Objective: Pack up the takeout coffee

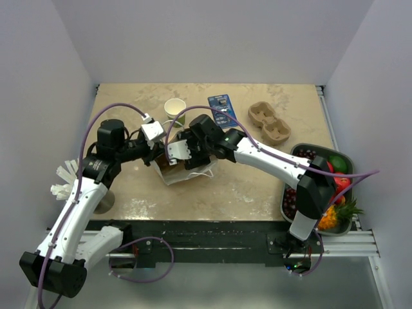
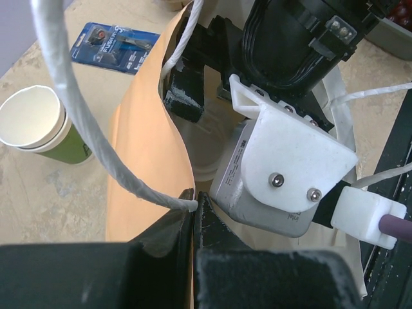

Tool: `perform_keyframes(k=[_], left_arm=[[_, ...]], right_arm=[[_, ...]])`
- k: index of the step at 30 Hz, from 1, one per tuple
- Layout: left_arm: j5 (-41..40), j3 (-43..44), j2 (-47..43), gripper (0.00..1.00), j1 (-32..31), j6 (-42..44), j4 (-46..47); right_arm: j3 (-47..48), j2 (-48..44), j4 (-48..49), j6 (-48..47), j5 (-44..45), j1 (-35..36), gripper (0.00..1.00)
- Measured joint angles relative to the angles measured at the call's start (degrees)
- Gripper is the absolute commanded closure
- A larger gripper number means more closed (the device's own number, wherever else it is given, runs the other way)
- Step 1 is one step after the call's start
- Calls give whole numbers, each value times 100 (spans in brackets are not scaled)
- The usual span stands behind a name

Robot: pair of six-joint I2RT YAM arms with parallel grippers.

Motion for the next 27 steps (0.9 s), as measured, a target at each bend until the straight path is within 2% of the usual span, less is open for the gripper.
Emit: perform_keyframes(k=[11, 27], left_arm=[[-7, 118, 146, 100, 0, 2, 0], [155, 223, 337, 100, 0, -302, 168]], right_arm=[[17, -7, 24, 22, -4, -42, 100], [599, -7, -831, 22, 422, 15, 100]])
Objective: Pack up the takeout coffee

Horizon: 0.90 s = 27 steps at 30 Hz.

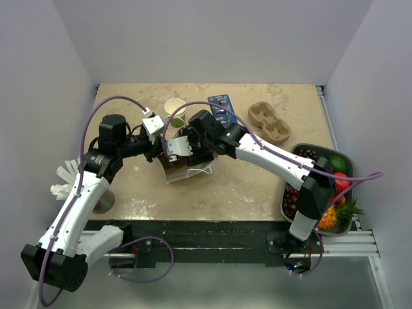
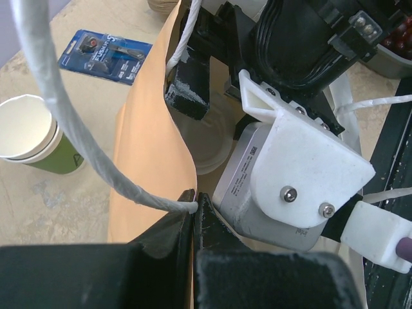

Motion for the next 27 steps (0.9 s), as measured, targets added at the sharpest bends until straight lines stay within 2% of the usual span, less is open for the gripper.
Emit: perform_keyframes(k=[20, 21, 25, 27], left_arm=[[33, 0, 26, 100, 109, -92, -92], [59, 0, 44, 100, 136, -116, -85], [291, 33, 160, 100, 326, -289, -46], [435, 55, 219, 100, 483, -361, -33]], right_arm=[[-319, 101, 654, -186, -146, 9, 100], [-348, 111, 684, -214, -149, 9, 99], [-407, 212, 802, -264, -146, 9, 81], [-413, 262, 868, -271, -138, 7, 76]])
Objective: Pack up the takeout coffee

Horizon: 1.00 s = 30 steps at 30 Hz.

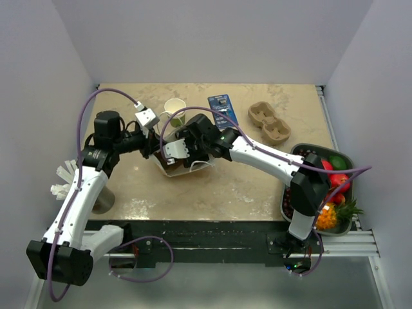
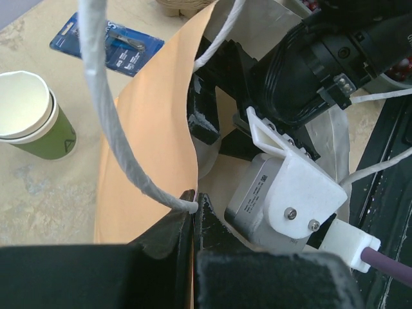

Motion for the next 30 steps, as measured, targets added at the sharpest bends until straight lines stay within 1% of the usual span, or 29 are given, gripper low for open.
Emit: perform_keyframes(k=[2, 7, 9, 11, 12, 18, 19, 21, 22, 30], left_arm=[[120, 11, 39, 100, 127, -74, 9], [238, 11, 50, 100, 221, -105, 2], [249, 11, 50, 100, 221, -120, 2], [249, 11, 50, 100, 221, -166, 2], [247, 11, 50, 100, 221, -188, 2], [238, 11, 52, 100, 223, -205, 7], [234, 11, 52, 100, 223, -210, 9], [232, 11, 52, 100, 221, -225, 33], [232, 11, 55, 100, 223, -238, 50], [433, 11, 173, 100, 221, -535, 337]], right_arm=[[-2, 42, 68, -2, 11, -9, 70], [-61, 61, 229, 9, 52, -20, 68], [-81, 63, 269, 17, 74, -31, 52], [-96, 66, 297, 33, 142, -37, 42], [-96, 70, 299, 42, 164, -39, 34], [-96, 72, 295, 142, 179, -39, 26], [-96, 63, 293, 160, 177, -42, 20], [-96, 33, 267, 214, 175, -42, 11], [-96, 7, 238, 247, 173, -42, 1], [-48, -387, -341, 450, 11, -74, 1]])
